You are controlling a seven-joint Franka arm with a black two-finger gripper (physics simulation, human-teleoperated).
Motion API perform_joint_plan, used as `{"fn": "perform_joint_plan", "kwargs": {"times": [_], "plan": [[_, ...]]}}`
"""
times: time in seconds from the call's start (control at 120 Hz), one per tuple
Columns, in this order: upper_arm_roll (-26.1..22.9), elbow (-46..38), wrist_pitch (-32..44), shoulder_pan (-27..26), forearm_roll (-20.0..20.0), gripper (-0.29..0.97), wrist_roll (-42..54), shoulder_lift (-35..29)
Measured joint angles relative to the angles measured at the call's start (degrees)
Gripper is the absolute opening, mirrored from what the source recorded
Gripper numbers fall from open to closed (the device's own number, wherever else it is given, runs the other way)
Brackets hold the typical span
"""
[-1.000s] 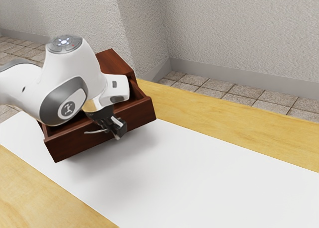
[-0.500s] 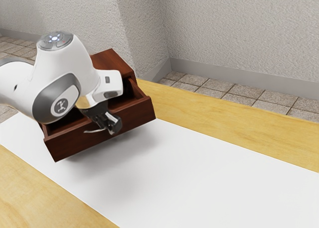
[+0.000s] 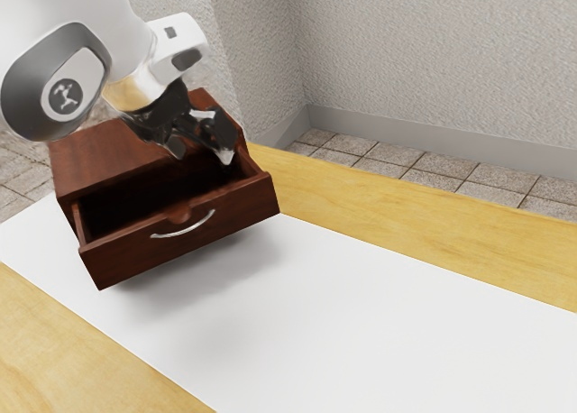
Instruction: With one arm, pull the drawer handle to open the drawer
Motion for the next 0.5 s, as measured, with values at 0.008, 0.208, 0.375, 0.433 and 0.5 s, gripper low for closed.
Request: {"fn": "perform_joint_plan", "kwargs": {"times": [0.008, 0.208, 0.375, 0.433, 0.5], "plan": [[0.0, 1.5, -0.9, -0.1, -0.4, 0.55, -1.1, 0.3], [12.7, 15.0, -22.0, -10.5, -1.7, 0.63, -24.3, 3.3], [13.2, 10.5, -27.6, -8.7, -1.9, 0.66, -37.8, 3.3], [12.1, 10.4, -28.5, -8.5, -2.2, 0.66, -41.8, 3.3], [11.0, 10.3, -29.0, -8.9, -2.3, 0.67, -45.8, 3.2]]}}
